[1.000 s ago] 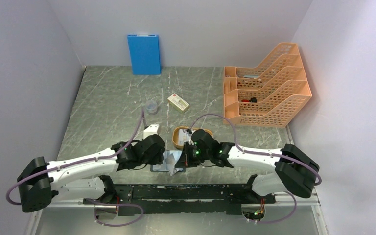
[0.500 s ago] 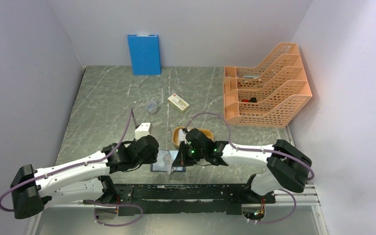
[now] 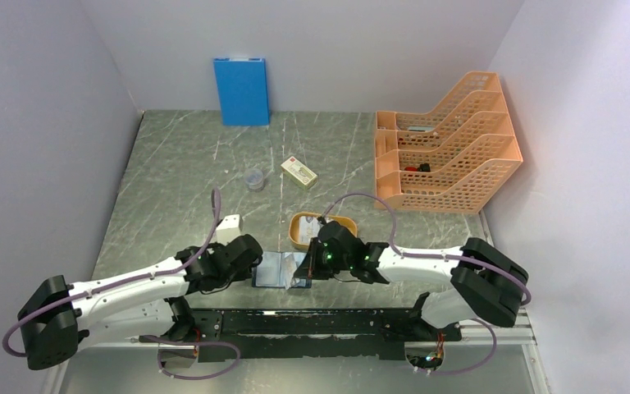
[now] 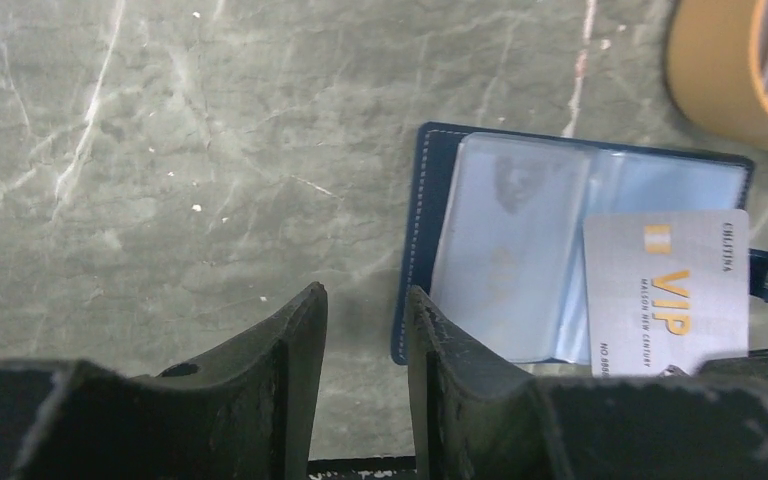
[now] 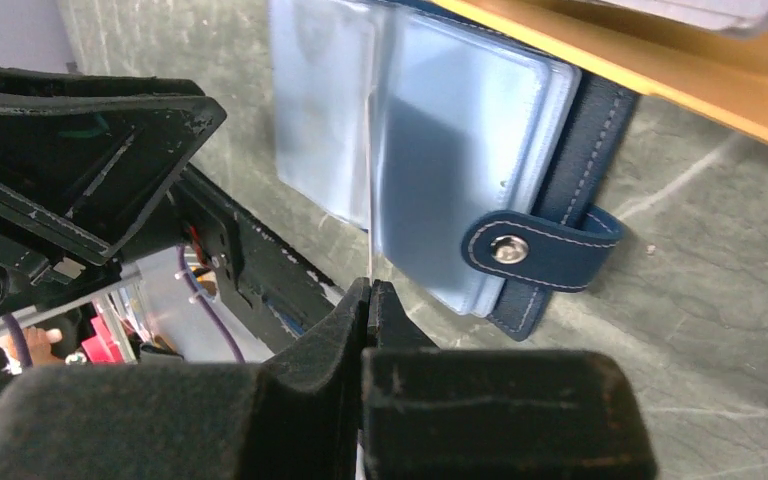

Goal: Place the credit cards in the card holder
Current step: Turn over the card slot in the card holder, then insert the credit card into the card holder.

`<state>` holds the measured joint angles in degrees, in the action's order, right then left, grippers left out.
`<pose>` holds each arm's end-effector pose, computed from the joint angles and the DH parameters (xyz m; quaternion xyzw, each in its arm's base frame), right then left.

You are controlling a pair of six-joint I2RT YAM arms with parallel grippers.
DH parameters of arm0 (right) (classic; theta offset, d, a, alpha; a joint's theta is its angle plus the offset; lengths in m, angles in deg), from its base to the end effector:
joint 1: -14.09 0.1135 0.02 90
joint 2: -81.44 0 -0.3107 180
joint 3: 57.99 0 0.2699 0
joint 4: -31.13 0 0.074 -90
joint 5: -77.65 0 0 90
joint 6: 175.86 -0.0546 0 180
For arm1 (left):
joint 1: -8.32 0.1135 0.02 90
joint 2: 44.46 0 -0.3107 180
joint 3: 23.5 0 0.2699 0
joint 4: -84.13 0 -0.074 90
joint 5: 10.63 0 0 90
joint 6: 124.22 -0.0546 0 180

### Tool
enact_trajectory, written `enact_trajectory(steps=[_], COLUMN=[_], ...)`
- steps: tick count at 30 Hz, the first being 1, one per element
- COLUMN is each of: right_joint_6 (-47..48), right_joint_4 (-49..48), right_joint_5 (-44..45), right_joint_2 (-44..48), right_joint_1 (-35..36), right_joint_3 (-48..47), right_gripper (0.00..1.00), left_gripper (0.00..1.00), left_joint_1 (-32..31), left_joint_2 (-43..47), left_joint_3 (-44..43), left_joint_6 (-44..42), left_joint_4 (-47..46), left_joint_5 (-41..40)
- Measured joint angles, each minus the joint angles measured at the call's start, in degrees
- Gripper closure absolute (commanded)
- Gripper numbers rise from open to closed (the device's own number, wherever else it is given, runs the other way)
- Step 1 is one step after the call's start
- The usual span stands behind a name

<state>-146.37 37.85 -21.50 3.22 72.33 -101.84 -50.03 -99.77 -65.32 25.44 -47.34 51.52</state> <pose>0.1378 0.2390 0.1812 -0.0150 0.9079 0.3921 0.1477 0.1072 -0.1254 0.1980 -0.0689 0.9411 -0.0809 0.3210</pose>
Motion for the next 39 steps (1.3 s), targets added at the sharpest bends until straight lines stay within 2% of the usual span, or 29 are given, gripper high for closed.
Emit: enact_trajectory(steps=[14,39], right_joint_6=[-3.4,-9.2], right_joint_4=[-5.8,-16.5], right_joint_5=[-0.1,2.6], right_joint_2=[-3.5,-8.2], right_joint_1=[0.0,0.2], right_joint_3=[1.2,5.4], right_gripper=[1.00,1.00], left_gripper=[0.65,0.73], left_joint_1=[1.9,2.0], left_joint_2=[-0.6,0.1], left_joint_3=[5.8,8.2], left_joint_6=[1.1,2.2], left_joint_4=[-3.7,-11.0], left_joint_5=[5.0,8.2])
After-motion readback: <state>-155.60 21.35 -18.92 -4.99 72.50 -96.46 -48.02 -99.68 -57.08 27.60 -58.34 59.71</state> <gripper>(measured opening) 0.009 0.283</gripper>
